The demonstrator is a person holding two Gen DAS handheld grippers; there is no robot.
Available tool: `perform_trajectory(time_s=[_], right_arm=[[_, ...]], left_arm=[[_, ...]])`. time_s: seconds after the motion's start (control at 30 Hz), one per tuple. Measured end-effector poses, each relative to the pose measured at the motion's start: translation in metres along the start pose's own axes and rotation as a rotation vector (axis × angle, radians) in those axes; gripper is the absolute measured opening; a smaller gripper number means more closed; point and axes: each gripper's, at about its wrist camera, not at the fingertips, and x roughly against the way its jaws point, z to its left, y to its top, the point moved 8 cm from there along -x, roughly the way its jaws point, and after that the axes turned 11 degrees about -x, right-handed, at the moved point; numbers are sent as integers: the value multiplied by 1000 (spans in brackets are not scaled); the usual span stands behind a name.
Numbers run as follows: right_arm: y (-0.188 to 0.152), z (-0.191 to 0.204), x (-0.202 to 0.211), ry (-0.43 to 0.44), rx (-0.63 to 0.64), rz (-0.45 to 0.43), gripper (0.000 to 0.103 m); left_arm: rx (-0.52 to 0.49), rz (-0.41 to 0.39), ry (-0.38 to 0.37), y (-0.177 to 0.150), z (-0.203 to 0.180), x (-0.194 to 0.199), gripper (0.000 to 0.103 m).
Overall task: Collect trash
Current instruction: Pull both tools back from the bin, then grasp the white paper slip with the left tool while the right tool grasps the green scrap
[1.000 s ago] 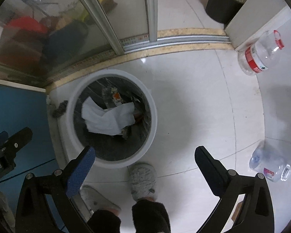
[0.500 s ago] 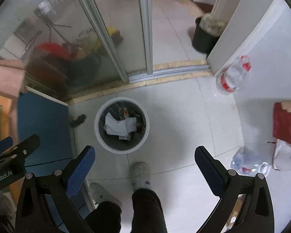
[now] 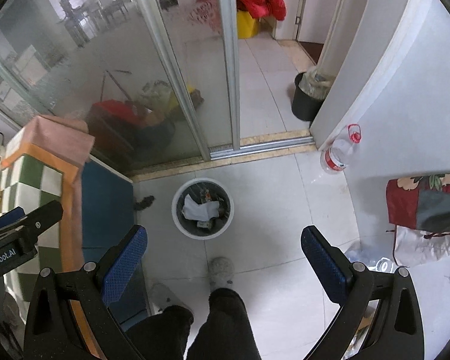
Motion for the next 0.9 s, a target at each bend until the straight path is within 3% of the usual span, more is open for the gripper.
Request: perform_trajectory(time_s=[0.17, 0.27, 0.5, 0.6, 0.7, 0.9], right_arm=[[4, 23, 25, 48, 6, -2, 103], [8, 52, 36, 93, 30, -11, 103], [-3, 188, 53, 222, 204, 18, 103], [-35, 278, 52, 302, 340, 75, 103], [-76, 356, 43, 359, 464, 137, 103], [-199, 500, 2, 417, 684, 297, 103]], left_arm=[[42, -31, 11, 4, 23, 26, 103], [117, -46, -11, 5, 49, 38, 103], [318, -159, 131, -13, 177, 95, 103], [423, -158, 214, -49, 255, 116, 103], [546, -112, 318, -108, 336, 130, 103], [843, 104, 434, -299, 461, 117, 103]])
